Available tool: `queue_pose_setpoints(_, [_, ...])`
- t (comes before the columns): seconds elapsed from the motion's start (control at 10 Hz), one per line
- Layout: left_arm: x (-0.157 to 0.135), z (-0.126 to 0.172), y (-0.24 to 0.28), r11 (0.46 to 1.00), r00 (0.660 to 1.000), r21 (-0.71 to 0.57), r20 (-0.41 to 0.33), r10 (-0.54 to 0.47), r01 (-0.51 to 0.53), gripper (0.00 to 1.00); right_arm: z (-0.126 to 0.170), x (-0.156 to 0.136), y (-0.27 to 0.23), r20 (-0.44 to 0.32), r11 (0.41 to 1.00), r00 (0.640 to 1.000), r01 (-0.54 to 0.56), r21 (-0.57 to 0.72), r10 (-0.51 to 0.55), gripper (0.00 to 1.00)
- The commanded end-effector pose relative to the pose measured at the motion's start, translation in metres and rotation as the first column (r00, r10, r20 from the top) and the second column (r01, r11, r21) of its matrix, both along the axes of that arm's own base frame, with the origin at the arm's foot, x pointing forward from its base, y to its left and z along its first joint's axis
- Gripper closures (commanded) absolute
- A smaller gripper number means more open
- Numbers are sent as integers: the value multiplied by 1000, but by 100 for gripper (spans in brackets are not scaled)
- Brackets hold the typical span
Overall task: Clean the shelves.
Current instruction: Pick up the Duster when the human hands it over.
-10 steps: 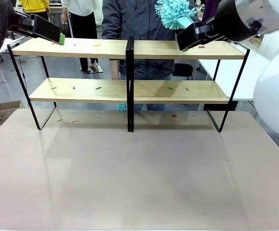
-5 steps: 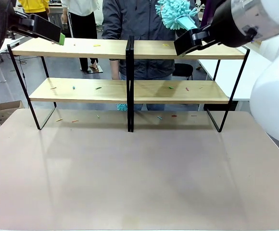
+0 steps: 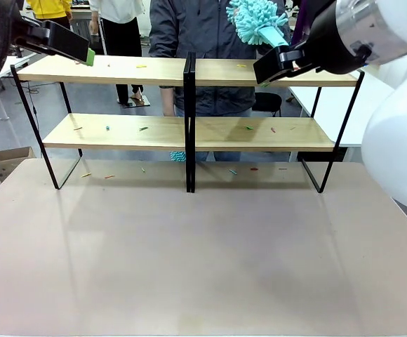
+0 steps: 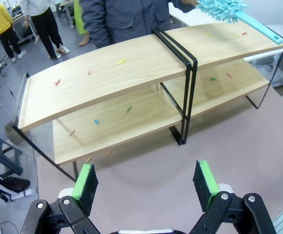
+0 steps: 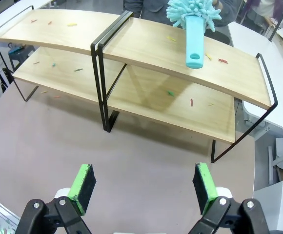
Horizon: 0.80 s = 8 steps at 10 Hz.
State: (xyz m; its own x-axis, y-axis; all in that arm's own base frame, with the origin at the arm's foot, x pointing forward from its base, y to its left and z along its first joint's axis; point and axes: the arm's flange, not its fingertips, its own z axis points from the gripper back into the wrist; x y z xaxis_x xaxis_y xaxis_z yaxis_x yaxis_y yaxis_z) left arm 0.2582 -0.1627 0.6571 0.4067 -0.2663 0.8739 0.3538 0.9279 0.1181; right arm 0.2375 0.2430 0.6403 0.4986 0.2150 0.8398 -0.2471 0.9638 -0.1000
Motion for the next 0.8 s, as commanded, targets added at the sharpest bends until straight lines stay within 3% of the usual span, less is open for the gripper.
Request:
queue_pose_setpoints(0.0, [-1, 0, 0, 1000, 1000, 4, 2, -1, 1, 0, -4, 0, -3, 7, 999, 1000, 26, 39, -26, 0])
queue_pose_setpoints(0.2, [-1, 0, 0, 1000, 1000, 4, 2, -1, 1, 0, -3, -1, -3, 38, 999, 999, 21, 35, -23, 0])
queue_pose_setpoints(0.3, [-1, 0, 0, 1000, 1000, 4, 2, -1, 1, 0, -1, 0, -1, 0, 1000, 1000, 8, 5, -8, 0])
queue_pose_setpoints(0.7, [-1, 0, 0, 1000, 1000, 4, 2, -1, 1, 0, -1, 0, -1, 0, 1000, 1000, 8, 5, -8, 0])
